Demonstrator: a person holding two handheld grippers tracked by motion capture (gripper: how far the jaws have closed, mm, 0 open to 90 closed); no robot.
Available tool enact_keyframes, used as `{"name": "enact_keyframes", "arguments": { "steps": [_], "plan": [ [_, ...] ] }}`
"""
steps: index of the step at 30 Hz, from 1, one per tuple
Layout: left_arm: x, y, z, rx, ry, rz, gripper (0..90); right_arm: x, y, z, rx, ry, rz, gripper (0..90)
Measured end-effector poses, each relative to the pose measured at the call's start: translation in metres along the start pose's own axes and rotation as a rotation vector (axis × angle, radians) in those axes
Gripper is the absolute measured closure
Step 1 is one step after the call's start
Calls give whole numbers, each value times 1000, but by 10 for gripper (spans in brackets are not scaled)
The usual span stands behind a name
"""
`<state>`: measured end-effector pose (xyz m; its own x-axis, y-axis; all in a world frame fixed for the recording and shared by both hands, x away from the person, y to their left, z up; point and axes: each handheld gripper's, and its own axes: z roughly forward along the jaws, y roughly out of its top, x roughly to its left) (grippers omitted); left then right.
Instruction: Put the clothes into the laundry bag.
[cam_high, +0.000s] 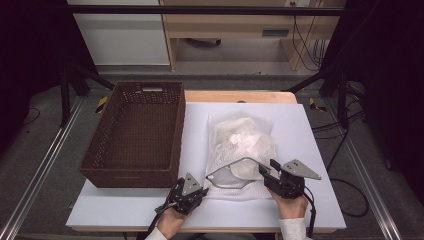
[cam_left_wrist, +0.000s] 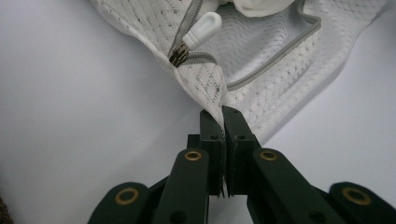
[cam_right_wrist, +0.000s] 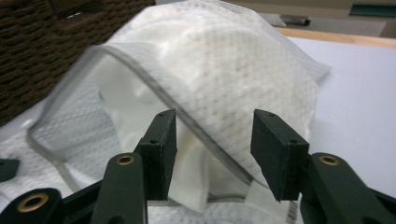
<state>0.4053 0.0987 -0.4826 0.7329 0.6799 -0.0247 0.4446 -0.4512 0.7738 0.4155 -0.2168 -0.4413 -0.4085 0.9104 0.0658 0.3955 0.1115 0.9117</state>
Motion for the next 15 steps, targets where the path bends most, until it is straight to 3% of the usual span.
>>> {"name": "enact_keyframes", "arguments": {
  "steps": [3,5,9,13,15],
  "plan": [
    [1,0,1,1,-4,-2,860,-2,-2,5,19,-9,-8,523],
    [0,0,1,2,-4,-3,860,-1,-3,10,45,-20,-35,661],
    [0,1,0,0,-6,-5,860,-6,-3,6,71,-5,-29,900],
    [0,0,0,-1,-6,-5,857,-13,-1,-6,49,16,-12,900],
    [0,0,0,1,-4,-3,852,-12,-2,-6,56,29,-18,777]
  ]
}}
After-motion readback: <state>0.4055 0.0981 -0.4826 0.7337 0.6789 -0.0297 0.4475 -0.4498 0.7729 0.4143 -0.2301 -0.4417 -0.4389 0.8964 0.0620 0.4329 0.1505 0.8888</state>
